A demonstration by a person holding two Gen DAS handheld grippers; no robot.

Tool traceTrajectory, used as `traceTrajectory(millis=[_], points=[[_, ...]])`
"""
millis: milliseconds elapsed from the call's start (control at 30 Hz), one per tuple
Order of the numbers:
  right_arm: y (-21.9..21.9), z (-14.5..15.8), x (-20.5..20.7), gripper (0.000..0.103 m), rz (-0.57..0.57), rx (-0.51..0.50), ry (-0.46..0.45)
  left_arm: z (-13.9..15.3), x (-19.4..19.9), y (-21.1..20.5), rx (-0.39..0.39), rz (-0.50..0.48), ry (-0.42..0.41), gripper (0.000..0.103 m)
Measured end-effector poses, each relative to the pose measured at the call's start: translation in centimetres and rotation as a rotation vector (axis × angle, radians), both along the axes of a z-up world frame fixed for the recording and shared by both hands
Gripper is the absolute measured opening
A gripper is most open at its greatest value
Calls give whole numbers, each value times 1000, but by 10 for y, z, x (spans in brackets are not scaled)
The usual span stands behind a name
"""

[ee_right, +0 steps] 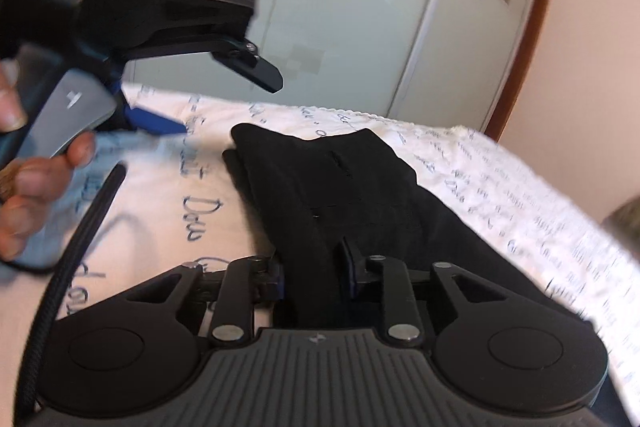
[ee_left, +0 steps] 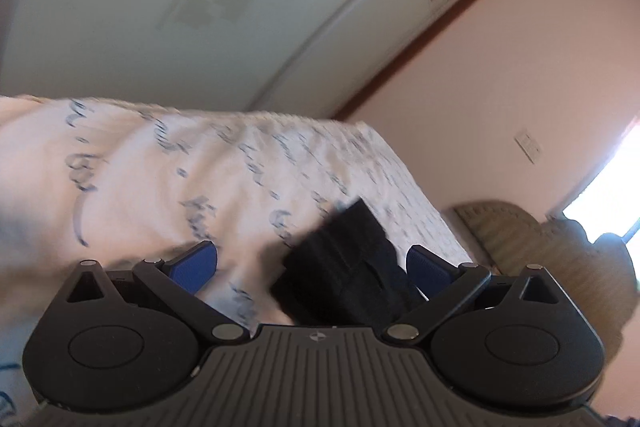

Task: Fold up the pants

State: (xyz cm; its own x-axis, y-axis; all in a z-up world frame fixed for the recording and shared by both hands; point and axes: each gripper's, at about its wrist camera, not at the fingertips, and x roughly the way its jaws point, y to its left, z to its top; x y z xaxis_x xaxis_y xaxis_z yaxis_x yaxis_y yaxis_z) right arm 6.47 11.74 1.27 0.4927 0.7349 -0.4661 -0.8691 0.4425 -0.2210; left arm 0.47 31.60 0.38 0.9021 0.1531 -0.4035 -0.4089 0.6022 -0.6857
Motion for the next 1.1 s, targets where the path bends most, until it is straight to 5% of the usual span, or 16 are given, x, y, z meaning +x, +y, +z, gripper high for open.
traceTrajectory(millis=[100, 200, 333, 400, 467, 533, 667, 733, 800, 900, 967, 1100], points=[[-7, 3, 9, 24, -4, 55, 69, 1, 15, -2, -103, -69, 37, 102], [-14, 6, 17, 24, -21, 109, 116, -3, 22, -4, -190, -40, 90, 101], [-14, 7, 21, 24, -22, 125, 129, -5, 33, -5, -220, -35, 107, 100], [-14, 7, 20, 24, -18, 124, 126, -4, 47, -6, -166, -40, 157, 95], [-16, 7, 21, 24, -18, 126, 127, 0, 62, -13, -44, -49, 219, 63], [-14, 7, 20, 26, -24, 115, 119, 1, 72, -20, 58, -58, 260, 48], [-19, 11, 12, 71, -25, 114, 103, 10, 76, -32, 201, -85, 284, 35], [-42, 22, 25, 71, -13, 232, 267, 24, 72, -42, 295, -103, 274, 28], [-85, 27, 57, 72, -3, 479, 615, 43, 66, -65, 471, -136, 254, 24], [-144, 5, 97, 96, -33, 835, 1045, 58, 58, -115, 733, -239, 201, 22], [-165, -11, 111, 102, -102, 901, 1168, 58, 52, -148, 814, -361, 151, 22], [-168, -26, 116, 101, -147, 821, 1218, 31, 51, -208, 884, -650, 122, 25]])
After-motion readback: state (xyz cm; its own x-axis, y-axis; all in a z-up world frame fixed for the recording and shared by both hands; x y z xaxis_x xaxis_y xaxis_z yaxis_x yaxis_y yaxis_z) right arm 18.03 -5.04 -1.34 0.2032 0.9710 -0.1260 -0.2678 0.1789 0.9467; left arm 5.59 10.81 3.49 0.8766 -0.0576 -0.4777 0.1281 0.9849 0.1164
